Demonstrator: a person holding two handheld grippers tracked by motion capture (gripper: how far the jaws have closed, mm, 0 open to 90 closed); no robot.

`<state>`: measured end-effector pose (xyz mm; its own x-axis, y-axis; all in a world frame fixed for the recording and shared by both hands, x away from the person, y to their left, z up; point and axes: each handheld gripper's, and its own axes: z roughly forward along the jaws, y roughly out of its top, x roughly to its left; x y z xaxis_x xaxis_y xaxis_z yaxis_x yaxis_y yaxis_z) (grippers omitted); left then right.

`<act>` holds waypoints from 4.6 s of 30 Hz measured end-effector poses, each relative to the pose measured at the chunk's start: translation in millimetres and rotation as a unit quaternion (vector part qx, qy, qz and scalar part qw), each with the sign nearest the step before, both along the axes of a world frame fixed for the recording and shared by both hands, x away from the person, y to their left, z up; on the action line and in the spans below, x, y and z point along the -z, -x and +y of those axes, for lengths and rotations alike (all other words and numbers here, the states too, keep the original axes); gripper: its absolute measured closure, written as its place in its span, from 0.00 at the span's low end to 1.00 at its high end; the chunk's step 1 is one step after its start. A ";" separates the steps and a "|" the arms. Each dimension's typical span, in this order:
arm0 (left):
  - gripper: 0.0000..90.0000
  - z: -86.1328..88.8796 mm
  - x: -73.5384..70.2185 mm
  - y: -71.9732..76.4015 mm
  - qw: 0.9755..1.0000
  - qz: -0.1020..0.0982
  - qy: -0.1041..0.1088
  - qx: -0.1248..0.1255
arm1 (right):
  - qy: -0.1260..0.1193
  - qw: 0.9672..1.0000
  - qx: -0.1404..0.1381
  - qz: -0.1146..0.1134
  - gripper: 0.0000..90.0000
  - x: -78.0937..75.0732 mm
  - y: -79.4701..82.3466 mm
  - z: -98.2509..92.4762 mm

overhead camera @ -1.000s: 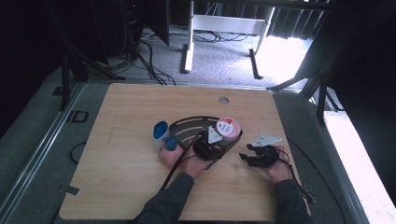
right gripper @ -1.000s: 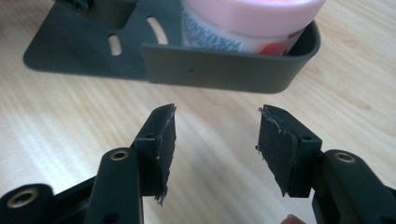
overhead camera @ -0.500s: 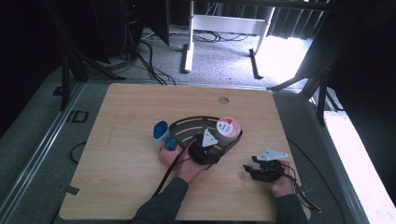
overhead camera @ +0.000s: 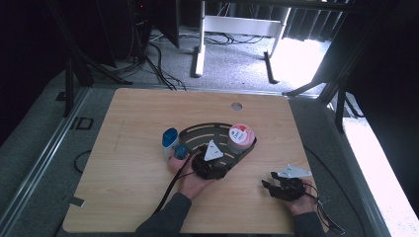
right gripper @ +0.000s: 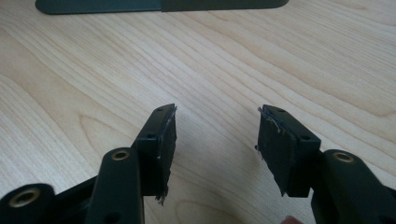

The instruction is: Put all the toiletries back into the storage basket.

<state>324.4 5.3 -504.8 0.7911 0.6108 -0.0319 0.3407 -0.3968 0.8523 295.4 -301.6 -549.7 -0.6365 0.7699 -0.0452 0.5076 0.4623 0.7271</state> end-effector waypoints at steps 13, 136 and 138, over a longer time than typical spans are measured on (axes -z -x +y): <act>0.53 22.4 -15.7 15.3 1.000 -0.011 0.000 0.022 | -0.019 1.000 0.004 0.007 0.52 7.0 -1.5 -2.9; 1.00 122.1 -41.5 53.9 0.998 -0.029 0.039 -0.028 | -0.026 1.000 -0.002 0.002 0.50 9.0 -1.7 -3.2; 1.00 116.0 -41.6 52.3 0.999 -0.028 0.040 -0.023 | -0.026 1.000 -0.002 0.002 0.49 9.0 -1.7 -3.2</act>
